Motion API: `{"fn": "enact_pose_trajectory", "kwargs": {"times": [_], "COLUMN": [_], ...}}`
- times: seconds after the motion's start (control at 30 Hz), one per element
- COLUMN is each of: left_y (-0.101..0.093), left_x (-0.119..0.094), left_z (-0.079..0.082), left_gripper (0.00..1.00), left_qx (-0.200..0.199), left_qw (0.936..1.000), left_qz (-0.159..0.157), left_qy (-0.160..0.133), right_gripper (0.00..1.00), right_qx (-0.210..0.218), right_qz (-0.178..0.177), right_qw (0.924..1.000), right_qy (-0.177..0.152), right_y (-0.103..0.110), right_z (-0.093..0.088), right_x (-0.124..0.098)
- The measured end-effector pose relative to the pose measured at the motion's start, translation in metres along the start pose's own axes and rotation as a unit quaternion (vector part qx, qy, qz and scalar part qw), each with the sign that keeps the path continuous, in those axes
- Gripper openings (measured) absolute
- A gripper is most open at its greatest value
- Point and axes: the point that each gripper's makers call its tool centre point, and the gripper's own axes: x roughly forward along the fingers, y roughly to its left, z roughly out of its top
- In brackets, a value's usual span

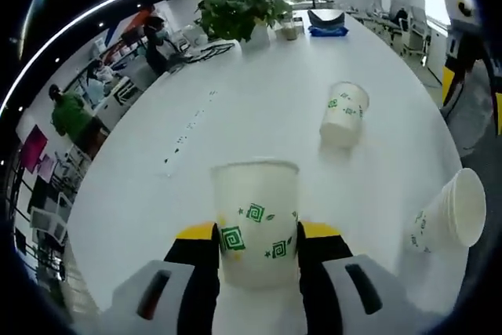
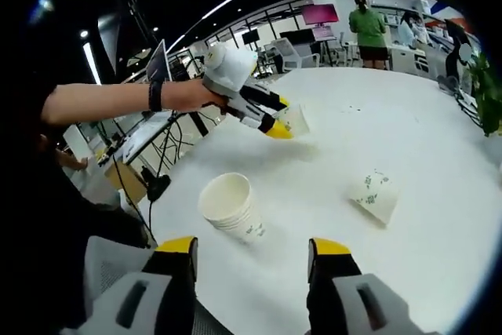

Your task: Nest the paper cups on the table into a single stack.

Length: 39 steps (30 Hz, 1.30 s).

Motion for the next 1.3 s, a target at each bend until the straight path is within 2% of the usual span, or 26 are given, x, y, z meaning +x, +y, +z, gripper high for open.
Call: {"fn": "enact_pose_trajectory", "kwargs": {"times": [0.27,0.47,0.67,0.8,0.97,1.13,1.3], "left_y": [-0.008,-0.016,-0.026,-0.030,-0.042,-0.057,-0.067], "left_x": [-0.026,-0.037,-0.055,-0.058,-0.066,-0.075,-0.078], "left_z": [0.004,0.000,0.004,0.003,0.010,0.024,0.025], "left_gripper": [0.37,0.37,0.37,0.37,0.37,0.37,0.37], "left_qx": [0.009,0.021,0.029,0.039,0.049,0.061,0.088], "left_qw": [0.9998,0.9996,0.9992,0.9988,0.9982,0.9973,0.9953], "left_qz": [0.008,0.005,0.003,0.000,-0.002,-0.005,-0.007], "left_qy": [-0.013,-0.018,-0.027,-0.028,-0.035,-0.041,-0.040], "right_gripper": [0.54,0.54,0.53,0.52,0.52,0.51,0.51], "right_qx": [-0.009,-0.009,-0.006,-0.009,-0.020,-0.030,-0.034], "right_qz": [0.017,0.030,0.037,0.041,0.045,0.056,0.074], "right_qw": [0.9998,0.9995,0.9992,0.9989,0.9986,0.9977,0.9964], "right_qy": [0.003,-0.005,-0.015,-0.019,-0.019,-0.021,-0.024], "right_y": [0.001,-0.003,-0.005,-0.006,-0.014,-0.006,0.003], "right_z": [0.021,0.041,0.058,0.070,0.082,0.096,0.108], "right_x": [0.022,0.037,0.045,0.048,0.059,0.060,0.063]}}
